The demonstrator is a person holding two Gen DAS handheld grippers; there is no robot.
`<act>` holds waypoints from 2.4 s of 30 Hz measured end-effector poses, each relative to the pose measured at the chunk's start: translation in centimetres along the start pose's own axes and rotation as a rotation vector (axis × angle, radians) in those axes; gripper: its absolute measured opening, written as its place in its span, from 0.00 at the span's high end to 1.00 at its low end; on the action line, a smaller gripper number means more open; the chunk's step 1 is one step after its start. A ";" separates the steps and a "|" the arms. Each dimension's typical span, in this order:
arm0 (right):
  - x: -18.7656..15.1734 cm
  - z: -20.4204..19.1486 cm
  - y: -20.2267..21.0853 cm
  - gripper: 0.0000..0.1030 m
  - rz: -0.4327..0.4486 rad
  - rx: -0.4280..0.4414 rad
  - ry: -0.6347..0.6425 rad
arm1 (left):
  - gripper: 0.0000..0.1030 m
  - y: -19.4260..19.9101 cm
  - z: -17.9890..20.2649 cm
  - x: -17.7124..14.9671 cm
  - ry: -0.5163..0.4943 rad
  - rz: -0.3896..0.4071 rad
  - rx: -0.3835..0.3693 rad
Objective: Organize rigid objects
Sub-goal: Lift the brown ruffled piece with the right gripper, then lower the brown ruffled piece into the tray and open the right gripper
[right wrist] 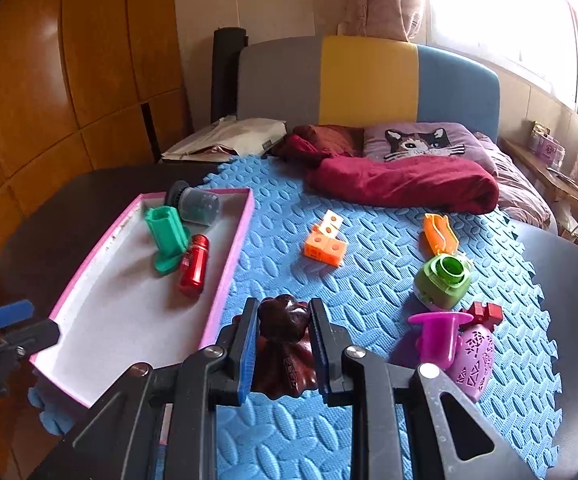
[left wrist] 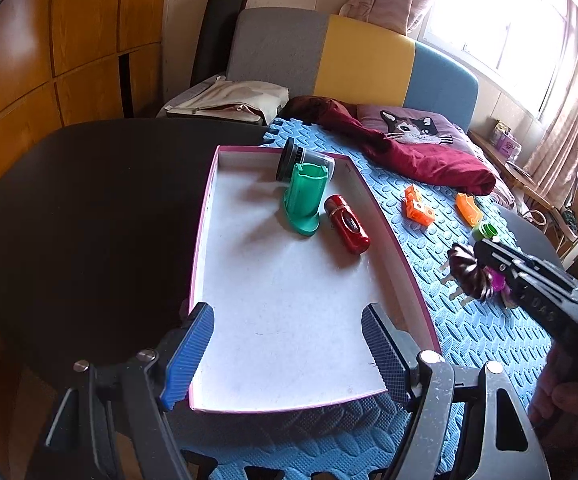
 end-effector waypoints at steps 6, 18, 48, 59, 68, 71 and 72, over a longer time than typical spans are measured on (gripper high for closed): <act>0.9 -3.1 1.1 0.77 0.023 0.094 0.064 | 0.25 0.1 -0.3 -0.1 0.010 0.003 0.004; -0.2 -9.2 -1.7 0.77 -0.062 0.210 0.225 | 0.25 0.2 -2.6 0.0 0.067 0.012 0.037; -0.2 -8.5 -7.1 0.66 -0.126 0.098 0.190 | 0.25 0.3 -3.0 -0.2 0.062 0.008 0.057; 0.6 -7.9 -4.3 0.58 -0.066 0.115 0.144 | 0.24 0.7 -2.4 -0.2 0.047 0.018 0.059; 1.6 -6.2 -1.2 0.58 0.010 0.106 0.113 | 0.24 0.8 -1.7 -0.2 0.028 0.019 0.062; 1.9 -5.2 -0.5 0.58 0.023 0.096 0.097 | 0.24 0.8 -1.5 -0.2 0.022 0.021 0.061; 1.9 -4.9 -0.3 0.58 0.027 0.091 0.093 | 0.24 0.9 -1.4 -0.1 0.019 0.022 0.061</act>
Point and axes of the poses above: each gripper's, at about its wrist camera, not at the fingertips, and y roughly against the way its jaws point, z to its right, x to its top, the point moved 2 cm from there along -y, roughly the way its jaws point, and after that the axes turned 3 degrees about -y, right-handed, at the moved point
